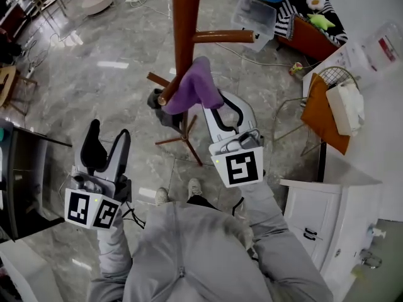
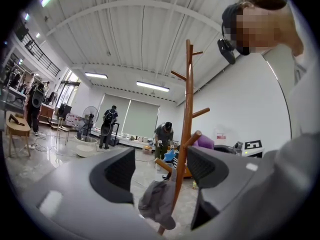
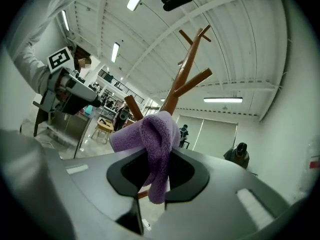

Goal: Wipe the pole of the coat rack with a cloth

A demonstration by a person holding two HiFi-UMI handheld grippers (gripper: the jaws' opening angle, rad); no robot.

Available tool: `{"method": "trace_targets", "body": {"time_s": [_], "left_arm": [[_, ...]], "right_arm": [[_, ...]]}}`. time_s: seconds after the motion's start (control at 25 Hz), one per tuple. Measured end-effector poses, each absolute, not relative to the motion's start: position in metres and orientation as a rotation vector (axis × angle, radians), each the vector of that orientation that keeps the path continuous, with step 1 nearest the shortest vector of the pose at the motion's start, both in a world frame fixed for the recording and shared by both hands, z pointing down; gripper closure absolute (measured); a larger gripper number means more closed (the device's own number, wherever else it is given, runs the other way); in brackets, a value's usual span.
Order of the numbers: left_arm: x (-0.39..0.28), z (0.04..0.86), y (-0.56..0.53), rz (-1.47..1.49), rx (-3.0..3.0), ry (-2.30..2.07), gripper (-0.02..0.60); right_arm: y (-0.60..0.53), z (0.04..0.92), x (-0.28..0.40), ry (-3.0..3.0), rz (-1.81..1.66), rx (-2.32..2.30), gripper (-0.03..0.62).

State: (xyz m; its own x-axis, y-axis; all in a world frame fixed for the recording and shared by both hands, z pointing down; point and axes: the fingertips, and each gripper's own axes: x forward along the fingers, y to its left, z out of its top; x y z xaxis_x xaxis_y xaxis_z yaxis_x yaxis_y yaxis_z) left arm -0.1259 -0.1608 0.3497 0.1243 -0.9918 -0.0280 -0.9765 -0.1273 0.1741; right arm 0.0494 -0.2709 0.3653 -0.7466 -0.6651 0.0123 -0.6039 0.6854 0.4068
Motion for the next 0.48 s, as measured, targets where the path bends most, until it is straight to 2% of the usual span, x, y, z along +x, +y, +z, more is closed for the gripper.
{"method": "trace_targets", "body": {"time_s": [0.48], "left_arm": [[-0.134,0.362,-0.16,-0.142,2.229,-2.005,0.233]], "right_arm": [[-0.286,0.436,0.019,-2.681,-0.433,0.977,0.525]]}}
